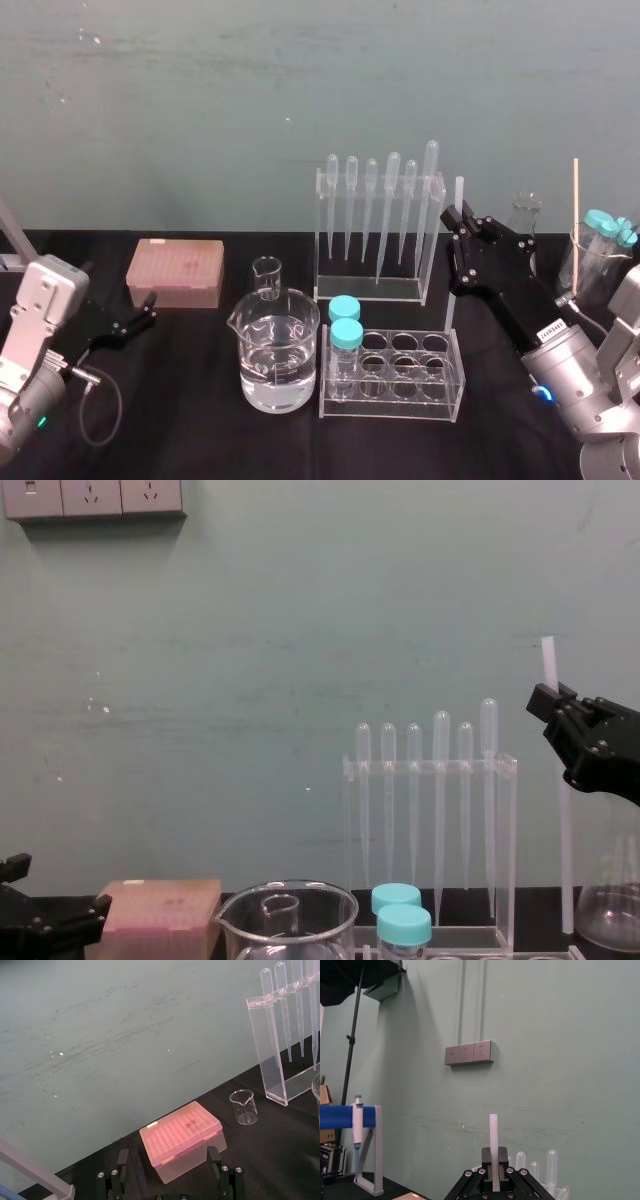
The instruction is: Pick up the stirring rod with one hand, then place it down.
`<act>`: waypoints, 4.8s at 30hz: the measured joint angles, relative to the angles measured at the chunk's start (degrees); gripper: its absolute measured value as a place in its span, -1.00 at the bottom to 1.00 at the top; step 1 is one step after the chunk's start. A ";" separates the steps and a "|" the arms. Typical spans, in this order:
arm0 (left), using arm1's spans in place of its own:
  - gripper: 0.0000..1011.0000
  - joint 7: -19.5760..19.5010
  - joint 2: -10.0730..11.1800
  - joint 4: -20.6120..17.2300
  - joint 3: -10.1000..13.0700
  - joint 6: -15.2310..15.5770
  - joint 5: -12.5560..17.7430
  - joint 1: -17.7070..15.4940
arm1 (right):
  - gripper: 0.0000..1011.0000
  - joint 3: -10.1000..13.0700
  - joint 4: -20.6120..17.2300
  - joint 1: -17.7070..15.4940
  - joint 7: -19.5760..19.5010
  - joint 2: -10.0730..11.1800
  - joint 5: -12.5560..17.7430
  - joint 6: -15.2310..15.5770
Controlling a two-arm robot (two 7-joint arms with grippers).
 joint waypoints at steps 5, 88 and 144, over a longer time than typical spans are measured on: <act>0.98 0.00 0.00 0.00 0.00 0.00 0.00 0.00 | -0.87 0.00 0.00 0.00 -0.02 0.00 0.00 0.00; 0.98 0.00 0.00 0.00 0.00 0.00 0.00 0.00 | -0.87 0.00 0.01 0.00 -0.05 0.00 0.00 0.01; 0.98 0.00 0.00 0.00 0.00 0.00 0.00 0.00 | -0.87 0.66 7.45 0.66 10.29 -2.39 -4.44 6.47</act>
